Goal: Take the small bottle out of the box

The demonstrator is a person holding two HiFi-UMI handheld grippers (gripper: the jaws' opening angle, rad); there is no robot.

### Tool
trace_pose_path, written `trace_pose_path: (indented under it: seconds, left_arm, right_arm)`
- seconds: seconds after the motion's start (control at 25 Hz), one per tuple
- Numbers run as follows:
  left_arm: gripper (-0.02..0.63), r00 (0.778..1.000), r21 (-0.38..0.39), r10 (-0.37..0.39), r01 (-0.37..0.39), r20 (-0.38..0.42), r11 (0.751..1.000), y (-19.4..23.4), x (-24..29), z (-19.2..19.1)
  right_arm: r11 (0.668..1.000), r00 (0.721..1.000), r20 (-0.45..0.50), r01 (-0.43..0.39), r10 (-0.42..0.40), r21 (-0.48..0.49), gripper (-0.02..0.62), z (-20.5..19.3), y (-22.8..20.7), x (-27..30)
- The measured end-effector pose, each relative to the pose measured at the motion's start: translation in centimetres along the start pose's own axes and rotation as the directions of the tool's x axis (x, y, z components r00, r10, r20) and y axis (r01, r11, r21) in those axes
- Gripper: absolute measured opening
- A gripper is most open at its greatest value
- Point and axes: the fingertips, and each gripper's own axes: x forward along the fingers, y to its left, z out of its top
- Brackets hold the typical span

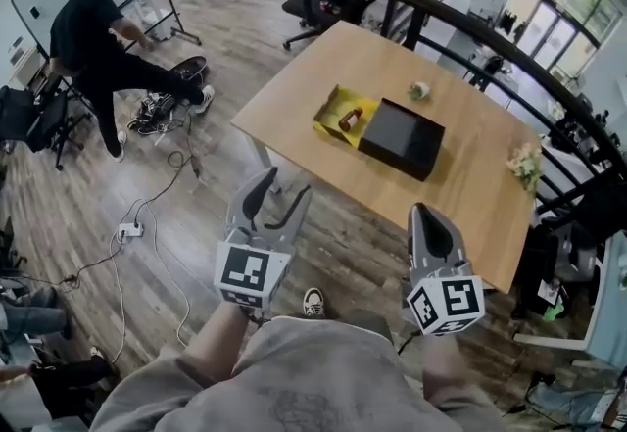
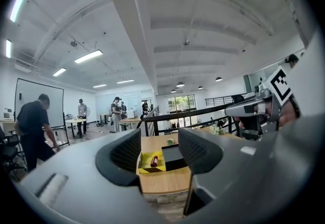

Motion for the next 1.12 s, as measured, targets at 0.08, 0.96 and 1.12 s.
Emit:
trace_pose_path:
  seconds: [0.08,0.96,1.12]
  left_arm:
    - [0.229,1.0,-0.001,-0.013,0.013,-0.009,1.0,1.1,1.6,-0.3]
    - [0.229,0.979,-0.035,-0.117,0.113,-0.166,0.993,5.5,21.8,-7.1]
    - [0.229,0.965,-0.038,-0.14,0.134,-0.223,0.99,6.1,27.4,-8.6]
  right_arm:
    - [1.0,1.0,-0.01,0.012,-0.012,0.008,0.011,-0.1,-0.3,1.6]
    - [0.994,0.988,-0.151,0.048,-0.032,0.098,0.011,-5.6,-10.7,18.5]
    - [0.989,0.983,-0.185,0.035,-0.008,0.145,0.011,-6.5,-13.7,23.1]
